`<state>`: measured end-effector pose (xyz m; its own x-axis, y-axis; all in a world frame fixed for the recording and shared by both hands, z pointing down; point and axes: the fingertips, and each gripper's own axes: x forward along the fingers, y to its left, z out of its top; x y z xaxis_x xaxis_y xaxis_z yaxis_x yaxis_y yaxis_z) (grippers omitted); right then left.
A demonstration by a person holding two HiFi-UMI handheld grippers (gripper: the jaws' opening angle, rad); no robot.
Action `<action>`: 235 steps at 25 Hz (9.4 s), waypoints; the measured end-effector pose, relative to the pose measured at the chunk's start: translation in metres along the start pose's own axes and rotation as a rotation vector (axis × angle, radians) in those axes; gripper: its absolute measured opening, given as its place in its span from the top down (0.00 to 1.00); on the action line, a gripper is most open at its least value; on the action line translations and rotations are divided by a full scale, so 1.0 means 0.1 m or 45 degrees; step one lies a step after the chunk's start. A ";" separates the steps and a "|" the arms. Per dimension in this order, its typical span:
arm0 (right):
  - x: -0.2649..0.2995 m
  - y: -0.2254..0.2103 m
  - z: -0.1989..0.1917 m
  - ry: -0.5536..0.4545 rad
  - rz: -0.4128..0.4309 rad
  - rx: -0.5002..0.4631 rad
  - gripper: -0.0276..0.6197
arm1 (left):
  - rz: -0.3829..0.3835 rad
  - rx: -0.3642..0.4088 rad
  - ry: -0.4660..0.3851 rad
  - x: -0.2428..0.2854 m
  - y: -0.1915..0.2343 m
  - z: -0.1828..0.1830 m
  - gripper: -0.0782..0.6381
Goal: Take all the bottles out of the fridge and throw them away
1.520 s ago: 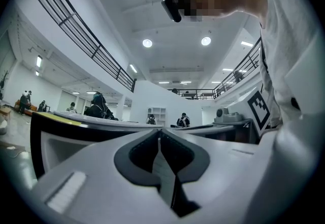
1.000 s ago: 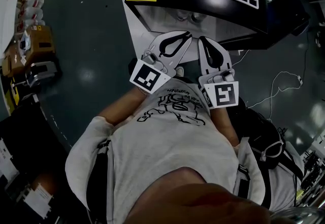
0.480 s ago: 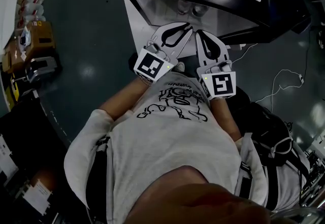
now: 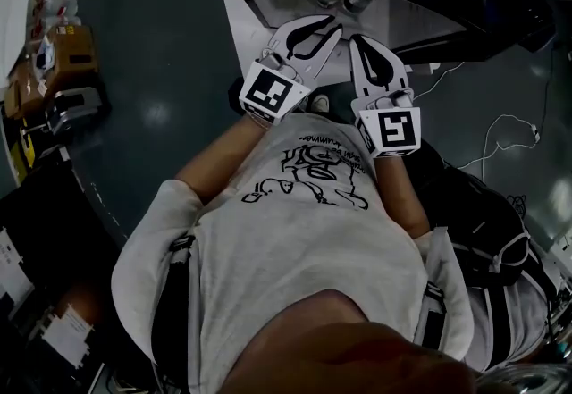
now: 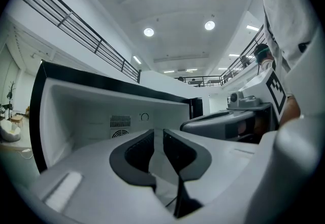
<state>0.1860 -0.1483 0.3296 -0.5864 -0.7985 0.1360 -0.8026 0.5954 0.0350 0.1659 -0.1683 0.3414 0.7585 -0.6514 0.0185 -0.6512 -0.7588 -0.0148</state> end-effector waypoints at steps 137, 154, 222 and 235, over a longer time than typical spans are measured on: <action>0.47 -0.39 -0.44 0.066 -0.082 0.106 0.94 | 0.046 -0.005 0.240 0.46 0.52 -0.67 0.67; 0.34 -0.31 -0.23 0.059 -0.063 0.089 0.94 | -0.011 -0.039 0.188 0.25 0.25 -0.32 0.67; 0.02 0.23 0.61 -0.021 0.282 0.030 0.94 | 0.209 0.000 0.089 -0.56 -0.07 0.70 0.67; 0.30 0.77 0.65 -0.024 0.353 0.022 0.94 | 0.259 -0.004 0.088 -1.07 0.19 0.68 0.67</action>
<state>0.0996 -0.1319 0.2717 -0.7858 -0.6067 0.1199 -0.6127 0.7901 -0.0177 0.0745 -0.1131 0.2717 0.6079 -0.7896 0.0840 -0.7910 -0.6114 -0.0225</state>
